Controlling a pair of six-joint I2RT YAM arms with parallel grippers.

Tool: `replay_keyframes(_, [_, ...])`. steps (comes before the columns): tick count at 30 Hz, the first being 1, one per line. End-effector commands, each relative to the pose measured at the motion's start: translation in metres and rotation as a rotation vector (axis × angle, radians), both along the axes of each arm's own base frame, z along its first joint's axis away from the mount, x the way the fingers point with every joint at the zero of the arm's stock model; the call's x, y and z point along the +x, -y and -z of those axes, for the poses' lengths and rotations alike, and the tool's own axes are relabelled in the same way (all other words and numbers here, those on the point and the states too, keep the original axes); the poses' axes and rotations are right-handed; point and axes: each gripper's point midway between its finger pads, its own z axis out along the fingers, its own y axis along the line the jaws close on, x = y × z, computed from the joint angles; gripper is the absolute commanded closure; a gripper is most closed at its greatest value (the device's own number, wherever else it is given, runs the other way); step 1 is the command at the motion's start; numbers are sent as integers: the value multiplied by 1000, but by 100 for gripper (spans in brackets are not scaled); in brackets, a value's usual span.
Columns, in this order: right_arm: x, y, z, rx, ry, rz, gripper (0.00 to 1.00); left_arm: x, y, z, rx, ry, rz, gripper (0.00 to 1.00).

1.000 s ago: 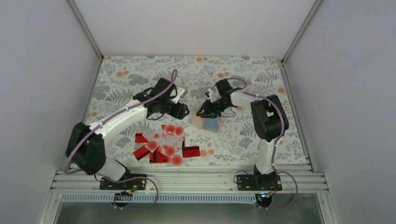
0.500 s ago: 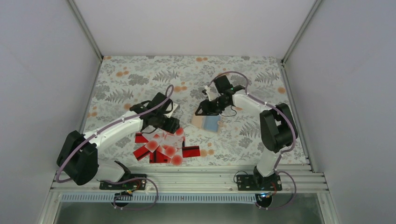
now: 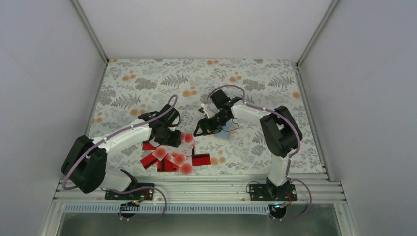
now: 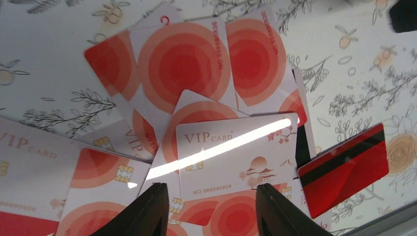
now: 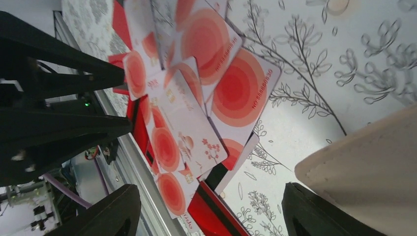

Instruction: Put the credit cards into the card holder

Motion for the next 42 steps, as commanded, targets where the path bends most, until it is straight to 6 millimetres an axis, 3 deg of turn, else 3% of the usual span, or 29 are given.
replay_keyframes(1, [-13,-12,20,-4,-53,-40,26,-11,8,3,-46,-99,-41,57])
replay_keyframes(7, [-18,-23,27,14,-83,-49,25,-25,3,20,-24,-174,-38,79])
replay_keyframes(13, [-29,-34,29,19,-98,-72,25,-34,-3,31,2,-209,-45,85])
replay_keyframes(24, [-45,-49,37,18,-119,-112,28,-36,-9,47,61,-251,-60,86])
replay_keyframes(34, [-23,-62,34,6,-18,-126,28,-35,-11,54,81,-263,-61,86])
replay_keyframes(42, [-38,-53,64,-60,-59,-158,29,-31,-9,61,81,-259,-60,86])
